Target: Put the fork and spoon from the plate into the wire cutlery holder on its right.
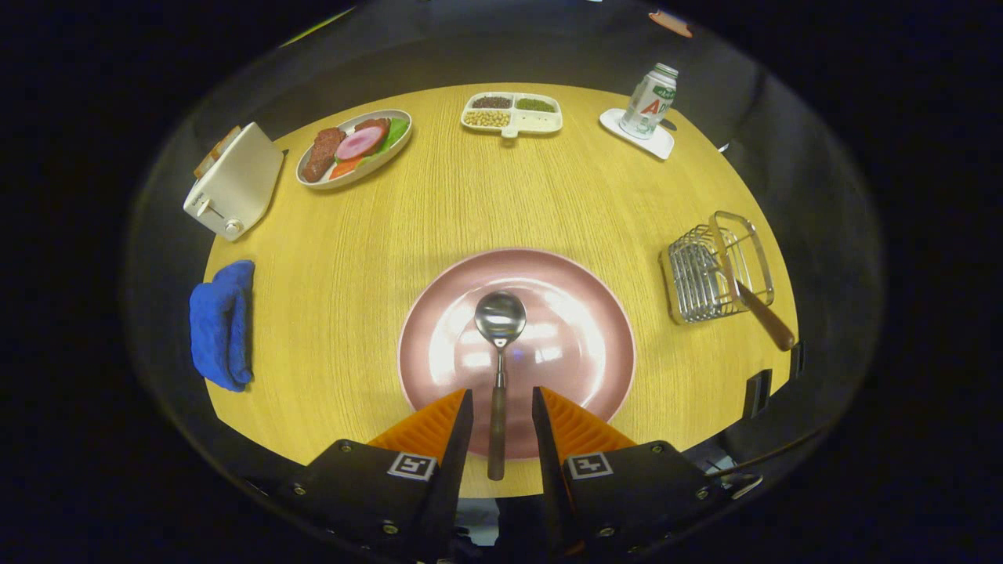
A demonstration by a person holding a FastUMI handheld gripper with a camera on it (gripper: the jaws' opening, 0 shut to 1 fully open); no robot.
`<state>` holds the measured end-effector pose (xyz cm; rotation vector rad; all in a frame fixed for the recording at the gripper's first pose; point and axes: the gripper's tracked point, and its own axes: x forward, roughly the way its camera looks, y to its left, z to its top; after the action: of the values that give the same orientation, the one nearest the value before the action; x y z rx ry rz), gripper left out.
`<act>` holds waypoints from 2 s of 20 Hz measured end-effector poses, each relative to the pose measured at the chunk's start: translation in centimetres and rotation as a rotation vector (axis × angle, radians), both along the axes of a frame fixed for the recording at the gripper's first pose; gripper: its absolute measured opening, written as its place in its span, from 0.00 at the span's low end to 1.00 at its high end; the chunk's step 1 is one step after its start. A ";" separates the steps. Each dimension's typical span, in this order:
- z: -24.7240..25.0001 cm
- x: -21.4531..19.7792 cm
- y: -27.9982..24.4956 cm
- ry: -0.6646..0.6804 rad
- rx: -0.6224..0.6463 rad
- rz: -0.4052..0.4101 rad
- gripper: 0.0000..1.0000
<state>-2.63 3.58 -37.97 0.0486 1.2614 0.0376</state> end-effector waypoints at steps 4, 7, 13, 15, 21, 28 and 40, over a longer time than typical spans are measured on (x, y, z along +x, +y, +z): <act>-2.6 -1.1 0.1 0.066 -0.011 0.026 0.46; -4.1 -1.8 0.2 0.105 -0.010 0.038 0.47; -5.0 -2.8 -0.2 0.149 -0.040 0.093 0.14; -4.8 -3.0 -0.3 0.163 -0.040 0.094 0.08; -2.2 -1.2 -1.1 0.124 -0.062 0.079 0.08; 2.5 1.0 -3.2 0.066 -0.132 0.054 0.08; 9.0 2.8 -11.3 0.022 -0.236 -0.111 0.08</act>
<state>0.14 -7.69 -28.94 -0.0851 1.2758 -0.2080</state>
